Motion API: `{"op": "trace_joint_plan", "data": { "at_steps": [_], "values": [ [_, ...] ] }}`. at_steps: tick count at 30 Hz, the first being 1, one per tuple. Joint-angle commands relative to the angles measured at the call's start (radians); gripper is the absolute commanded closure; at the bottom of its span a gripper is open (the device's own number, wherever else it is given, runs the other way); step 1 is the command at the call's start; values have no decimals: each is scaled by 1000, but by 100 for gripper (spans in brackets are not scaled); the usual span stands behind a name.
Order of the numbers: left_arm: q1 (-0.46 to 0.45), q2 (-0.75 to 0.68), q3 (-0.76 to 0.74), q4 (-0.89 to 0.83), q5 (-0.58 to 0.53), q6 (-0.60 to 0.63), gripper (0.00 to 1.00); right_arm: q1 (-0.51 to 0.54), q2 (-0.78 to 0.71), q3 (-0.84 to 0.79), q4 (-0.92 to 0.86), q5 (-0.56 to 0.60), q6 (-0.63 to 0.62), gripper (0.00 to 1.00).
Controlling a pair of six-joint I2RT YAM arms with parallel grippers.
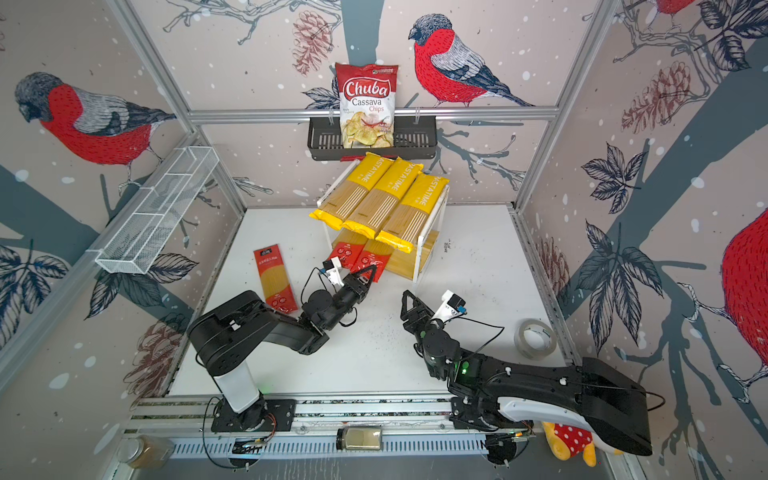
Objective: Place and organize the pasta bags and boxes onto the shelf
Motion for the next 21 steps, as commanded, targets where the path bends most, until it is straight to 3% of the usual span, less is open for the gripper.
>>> {"op": "trace_joint_plan", "data": {
  "at_steps": [1,3,8,12,21],
  "values": [
    [5,-4,13,62,6,14,84,1,-11,3,19,-1,-8,44],
    [5,-4,13,60,16,14,81,3,-17,-1,16,4,-6,44],
    [6,-20,7,43,44,4,54,5,-22,-3,11,6,-4,44],
    [3,-63,-11,-5,50,15,40,6,-16,0,16,6,-5,45],
    [3,-171,-72,-142,120,55,33,7,-3,13,18,6,-16,44]
  ]
}}
